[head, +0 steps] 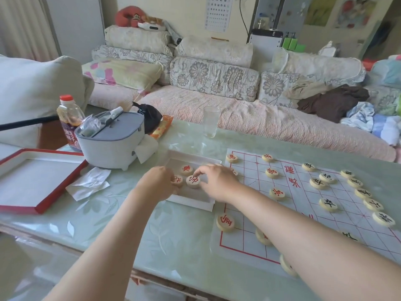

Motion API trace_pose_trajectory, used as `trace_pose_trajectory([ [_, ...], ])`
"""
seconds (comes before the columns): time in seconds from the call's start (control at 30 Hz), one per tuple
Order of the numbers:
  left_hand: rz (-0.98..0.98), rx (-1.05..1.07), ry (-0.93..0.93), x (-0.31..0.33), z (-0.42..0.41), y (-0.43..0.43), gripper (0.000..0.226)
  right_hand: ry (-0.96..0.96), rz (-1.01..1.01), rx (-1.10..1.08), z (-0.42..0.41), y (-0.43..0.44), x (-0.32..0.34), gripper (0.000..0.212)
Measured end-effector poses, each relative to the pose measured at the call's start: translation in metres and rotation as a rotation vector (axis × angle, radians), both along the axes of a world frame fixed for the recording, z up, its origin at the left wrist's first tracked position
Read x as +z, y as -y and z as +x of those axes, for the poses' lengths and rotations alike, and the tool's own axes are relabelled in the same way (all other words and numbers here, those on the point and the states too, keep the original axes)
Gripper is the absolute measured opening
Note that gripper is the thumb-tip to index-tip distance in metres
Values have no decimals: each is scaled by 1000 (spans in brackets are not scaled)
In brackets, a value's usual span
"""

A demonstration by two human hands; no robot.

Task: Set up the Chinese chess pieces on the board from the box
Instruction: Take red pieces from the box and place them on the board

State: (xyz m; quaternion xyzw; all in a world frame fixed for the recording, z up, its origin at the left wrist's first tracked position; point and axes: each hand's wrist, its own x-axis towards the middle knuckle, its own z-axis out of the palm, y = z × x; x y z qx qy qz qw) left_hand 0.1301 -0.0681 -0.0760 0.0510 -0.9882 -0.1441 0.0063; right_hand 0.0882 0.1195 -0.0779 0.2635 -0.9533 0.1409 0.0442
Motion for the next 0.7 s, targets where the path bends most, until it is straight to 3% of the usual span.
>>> trace_pose_trajectory([
  [0.13, -19, 24, 24, -4, -6, 3, 21, 22, 82, 11, -13, 16, -11, 29],
  [0.33, -61, 84, 12, -6, -16, -2, 18, -23, 11, 1, -18, 18, -21, 24],
  [0.53, -81, 42, 107, -6, -23, -18, 36, -99, -81, -14, -26, -1, -12, 14],
  [0.7, -50, -7, 142, 1, -27, -21, 14, -108, -169, -169, -32, -50, 5, 22],
])
